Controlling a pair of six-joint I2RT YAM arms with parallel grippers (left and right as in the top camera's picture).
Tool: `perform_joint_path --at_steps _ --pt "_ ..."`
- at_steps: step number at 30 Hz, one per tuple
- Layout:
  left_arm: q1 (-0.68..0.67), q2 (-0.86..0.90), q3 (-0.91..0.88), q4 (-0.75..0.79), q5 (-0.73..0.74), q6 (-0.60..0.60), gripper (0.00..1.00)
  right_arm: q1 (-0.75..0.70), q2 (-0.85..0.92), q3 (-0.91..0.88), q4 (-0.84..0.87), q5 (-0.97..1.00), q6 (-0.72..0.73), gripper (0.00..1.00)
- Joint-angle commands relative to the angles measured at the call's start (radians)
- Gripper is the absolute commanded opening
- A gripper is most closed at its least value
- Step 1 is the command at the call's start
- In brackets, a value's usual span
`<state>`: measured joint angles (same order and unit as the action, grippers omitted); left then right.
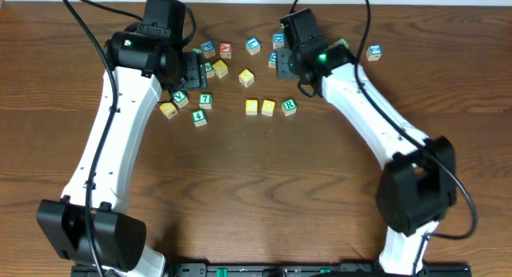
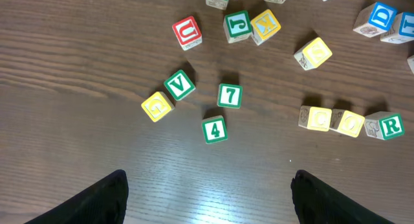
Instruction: Spell out CORL
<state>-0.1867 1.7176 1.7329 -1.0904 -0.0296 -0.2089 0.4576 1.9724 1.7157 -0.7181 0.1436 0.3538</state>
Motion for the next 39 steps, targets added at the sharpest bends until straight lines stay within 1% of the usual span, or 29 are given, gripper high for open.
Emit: perform_joint_path --at_steps 1,5,9,15,25,35,39 --pt "0.000 0.002 -0.011 0.010 -0.008 0.006 0.80 -0.009 -0.038 0.005 -0.072 0.011 -0.029 0.25" --pt "0.000 0.002 -0.011 0.022 -0.008 0.006 0.80 -0.018 -0.031 -0.010 -0.161 0.011 -0.029 0.25" --pt "0.000 0.002 -0.011 0.028 -0.008 0.006 0.80 -0.022 -0.023 -0.060 -0.153 0.008 -0.026 0.26" --pt "0.000 0.002 -0.011 0.029 -0.008 0.006 0.80 -0.024 -0.021 -0.182 -0.060 0.008 -0.025 0.27" --pt "0.000 0.002 -0.011 0.028 -0.008 0.006 0.80 -0.035 -0.018 -0.360 0.170 0.008 -0.026 0.33" --pt "0.000 0.002 -0.011 0.028 -0.007 0.006 0.80 -0.039 0.021 -0.388 0.238 0.008 -0.033 0.33" --pt "0.000 0.002 -0.011 0.028 -0.007 0.006 0.80 -0.050 0.002 -0.362 0.226 -0.025 -0.033 0.33"
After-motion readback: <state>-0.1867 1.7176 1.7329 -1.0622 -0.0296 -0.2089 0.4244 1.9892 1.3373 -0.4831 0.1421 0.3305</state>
